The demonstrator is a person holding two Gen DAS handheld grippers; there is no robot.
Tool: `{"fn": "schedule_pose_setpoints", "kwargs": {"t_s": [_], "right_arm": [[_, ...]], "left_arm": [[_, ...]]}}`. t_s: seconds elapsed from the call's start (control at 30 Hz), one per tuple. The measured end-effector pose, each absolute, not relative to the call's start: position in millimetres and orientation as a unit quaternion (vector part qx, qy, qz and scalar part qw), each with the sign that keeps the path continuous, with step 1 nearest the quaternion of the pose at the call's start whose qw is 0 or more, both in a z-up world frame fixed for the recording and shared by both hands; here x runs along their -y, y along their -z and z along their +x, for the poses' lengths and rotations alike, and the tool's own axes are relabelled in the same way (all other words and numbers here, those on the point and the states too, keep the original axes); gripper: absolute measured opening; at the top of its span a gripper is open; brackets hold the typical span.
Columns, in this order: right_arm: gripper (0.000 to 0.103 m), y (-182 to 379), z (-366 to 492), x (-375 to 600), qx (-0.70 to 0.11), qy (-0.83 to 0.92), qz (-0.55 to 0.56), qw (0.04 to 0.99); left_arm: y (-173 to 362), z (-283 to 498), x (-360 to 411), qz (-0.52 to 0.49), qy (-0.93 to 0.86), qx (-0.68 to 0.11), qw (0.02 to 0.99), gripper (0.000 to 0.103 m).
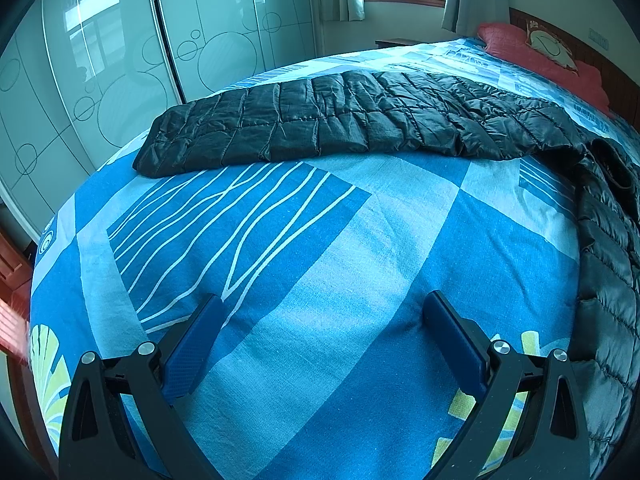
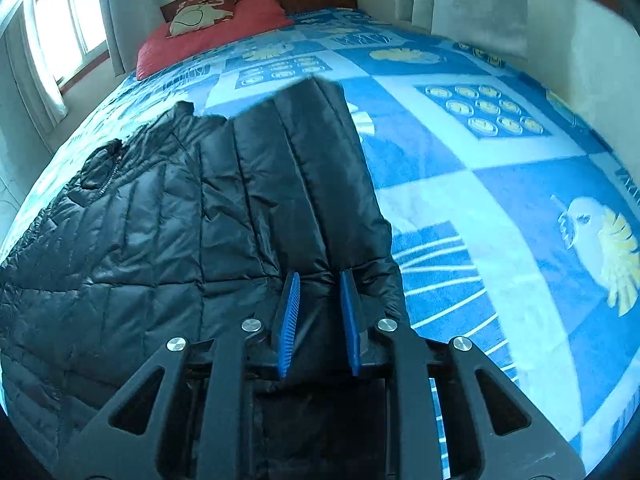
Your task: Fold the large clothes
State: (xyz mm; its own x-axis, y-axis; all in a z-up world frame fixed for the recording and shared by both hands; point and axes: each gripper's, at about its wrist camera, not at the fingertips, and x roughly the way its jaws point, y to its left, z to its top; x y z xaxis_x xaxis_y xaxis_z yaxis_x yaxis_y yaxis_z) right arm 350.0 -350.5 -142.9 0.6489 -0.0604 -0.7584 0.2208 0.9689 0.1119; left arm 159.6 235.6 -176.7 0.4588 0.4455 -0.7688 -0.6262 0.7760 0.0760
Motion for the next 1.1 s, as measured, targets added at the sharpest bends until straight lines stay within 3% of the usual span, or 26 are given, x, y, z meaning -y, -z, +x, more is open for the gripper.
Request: {"fn": "schedule_pose_setpoints", "kwargs": {"t_s": [0.17,0.33,0.5,0.57,0.6,0.8,1.0,1.07,1.1], "right_arm": [[0.032,115.2,369.3,356.4,-0.368,0.074,0.106,0.921],[0.034,159.0,414.4,360.6,-0.448,0.068,0.109,0.885],[0.034,108.2,416.9,352.7,-0.388,0.065,0.101,0.914],[0.039,95.0,433.7,352.4,-0.376,0.061,0.103,0.919],[0.048,95.5,444.3,352.9,-0.382,0.06,0.104,0.916],[0.05,160.6,487.1,360.8,-0.452,0.086,0.096,0.883],[0.05,139.8,470.9,345.7,-0.427,0.09,0.079,0.896],[0.059,123.3,445.5,335.7,-0.403,0.066,0.097,0.908],[0.071,116.7,430.0,327.3,-0.392,0.054,0.096,0.913]], "left_arm": [[176.7,159.9,-235.4,-0.108,-0.317,-0.413,0.847,0.099],[176.4,159.6,-235.4,-0.108,-0.317,-0.413,0.847,0.099],[176.8,160.0,-235.7,-0.108,-0.316,-0.413,0.847,0.099],[176.4,159.7,-235.5,-0.108,-0.317,-0.413,0.847,0.099],[176.5,159.6,-235.5,-0.108,-0.316,-0.413,0.847,0.099],[176.4,159.6,-235.3,-0.108,-0.316,-0.413,0.847,0.099],[176.3,159.1,-236.5,-0.109,-0.316,-0.413,0.847,0.099],[176.3,159.9,-235.6,-0.109,-0.316,-0.413,0.847,0.099],[176.3,159.8,-235.7,-0.108,-0.316,-0.413,0.847,0.099]]}}
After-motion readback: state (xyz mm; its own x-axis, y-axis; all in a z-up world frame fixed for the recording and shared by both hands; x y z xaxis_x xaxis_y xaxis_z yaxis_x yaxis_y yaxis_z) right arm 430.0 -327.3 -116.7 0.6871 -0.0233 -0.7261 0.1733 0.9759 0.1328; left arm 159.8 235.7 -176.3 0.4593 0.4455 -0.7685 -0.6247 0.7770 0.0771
